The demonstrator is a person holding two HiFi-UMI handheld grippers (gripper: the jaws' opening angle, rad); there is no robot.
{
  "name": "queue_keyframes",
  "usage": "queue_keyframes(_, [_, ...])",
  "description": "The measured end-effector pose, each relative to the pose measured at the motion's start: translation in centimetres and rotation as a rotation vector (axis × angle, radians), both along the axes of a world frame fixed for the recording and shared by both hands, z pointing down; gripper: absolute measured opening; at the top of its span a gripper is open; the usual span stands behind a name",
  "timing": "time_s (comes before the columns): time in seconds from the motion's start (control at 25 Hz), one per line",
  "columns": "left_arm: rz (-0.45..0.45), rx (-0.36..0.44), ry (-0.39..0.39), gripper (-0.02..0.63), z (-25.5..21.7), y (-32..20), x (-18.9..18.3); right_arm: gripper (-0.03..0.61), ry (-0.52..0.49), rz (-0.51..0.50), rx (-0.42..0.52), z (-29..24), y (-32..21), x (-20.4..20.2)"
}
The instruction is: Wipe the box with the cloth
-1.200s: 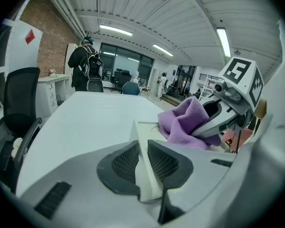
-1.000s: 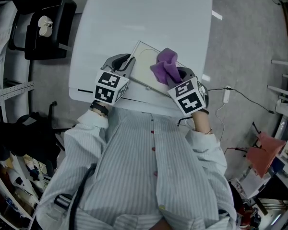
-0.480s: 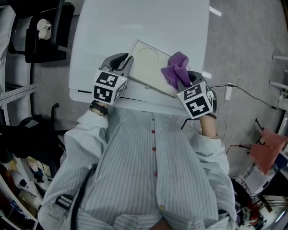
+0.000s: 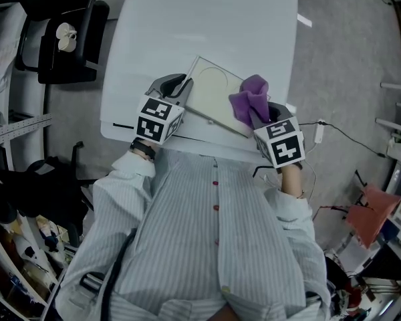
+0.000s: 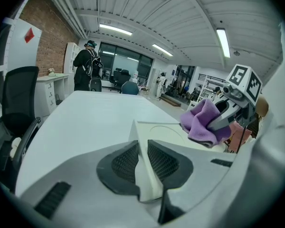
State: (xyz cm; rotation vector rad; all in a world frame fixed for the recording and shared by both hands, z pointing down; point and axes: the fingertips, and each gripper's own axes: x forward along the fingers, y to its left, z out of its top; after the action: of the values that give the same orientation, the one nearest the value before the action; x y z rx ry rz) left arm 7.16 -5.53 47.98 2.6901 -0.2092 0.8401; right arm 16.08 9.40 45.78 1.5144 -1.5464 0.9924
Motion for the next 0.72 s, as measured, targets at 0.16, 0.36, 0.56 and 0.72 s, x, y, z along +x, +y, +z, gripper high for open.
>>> queue_keyframes(0.16, [0.005, -0.023, 0.008, 0.046, -0.1, 0.0, 0.0, 0.066, -0.117, -0.032, 0.105, -2.8, -3.1, -3.2])
queue_keyframes(0.36, [0.014, -0.073, 0.028, 0.052, 0.1, -0.1, -0.1, 0.066, -0.249, -0.125, 0.158, -3.0, -7.2, -8.3])
queue_keyframes(0.56, [0.042, -0.068, 0.025, 0.055, 0.1, -0.1, -0.3, 0.066, -0.271, -0.171, 0.117, -0.6, -9.6, -12.1])
queue_keyframes(0.72, [0.051, -0.080, 0.036, 0.057, 0.1, 0.0, -0.4, 0.066, -0.244, -0.146, 0.084, 1.0, -10.5, -12.3])
